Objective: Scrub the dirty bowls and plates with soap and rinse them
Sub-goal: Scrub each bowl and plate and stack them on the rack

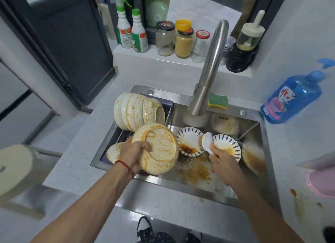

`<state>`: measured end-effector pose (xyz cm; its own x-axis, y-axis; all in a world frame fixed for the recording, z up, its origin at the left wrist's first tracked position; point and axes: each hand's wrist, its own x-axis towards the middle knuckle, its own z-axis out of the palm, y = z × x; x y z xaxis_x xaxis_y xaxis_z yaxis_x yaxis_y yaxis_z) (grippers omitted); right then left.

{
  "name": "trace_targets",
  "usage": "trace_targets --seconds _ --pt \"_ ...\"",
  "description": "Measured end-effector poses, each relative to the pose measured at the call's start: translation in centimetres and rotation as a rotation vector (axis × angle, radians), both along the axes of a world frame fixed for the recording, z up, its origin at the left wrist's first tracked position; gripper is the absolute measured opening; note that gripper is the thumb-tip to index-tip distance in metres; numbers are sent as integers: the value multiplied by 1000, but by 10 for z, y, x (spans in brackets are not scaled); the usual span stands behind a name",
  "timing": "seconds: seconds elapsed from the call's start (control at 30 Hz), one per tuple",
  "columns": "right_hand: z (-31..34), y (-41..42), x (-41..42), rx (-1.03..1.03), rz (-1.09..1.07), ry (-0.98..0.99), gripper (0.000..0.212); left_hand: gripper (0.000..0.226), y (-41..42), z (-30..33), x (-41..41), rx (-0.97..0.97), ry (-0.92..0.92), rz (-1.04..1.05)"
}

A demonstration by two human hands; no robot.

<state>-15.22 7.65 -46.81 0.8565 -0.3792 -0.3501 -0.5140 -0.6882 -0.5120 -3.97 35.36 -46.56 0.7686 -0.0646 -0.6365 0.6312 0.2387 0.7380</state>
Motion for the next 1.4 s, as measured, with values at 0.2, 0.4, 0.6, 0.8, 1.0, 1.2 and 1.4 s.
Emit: trace_targets --seconds 0.2,0.4,0.6,0.8,1.0,1.2,1.4 --pt "-19 9 -2 -58 53 80 52 58 58 -14 14 3 197 100" --pt "-32 15 4 -43 65 110 49 76 67 -65 49 137 226 160" --pt "-39 11 4 -39 71 128 45 104 55 -52 45 578 152 46" --pt "-48 -14 -3 54 19 139 47 50 27 -26 23 1113 -300 -33" --pt "-57 -37 5 184 -76 151 47 37 -75 -43 -15 982 -659 -342" --pt "-77 -58 28 253 -127 158 49 23 -171 -127 16 624 99 -507" --pt "-102 -72 30 318 -168 146 45 13 -202 -202 52 579 293 -289"
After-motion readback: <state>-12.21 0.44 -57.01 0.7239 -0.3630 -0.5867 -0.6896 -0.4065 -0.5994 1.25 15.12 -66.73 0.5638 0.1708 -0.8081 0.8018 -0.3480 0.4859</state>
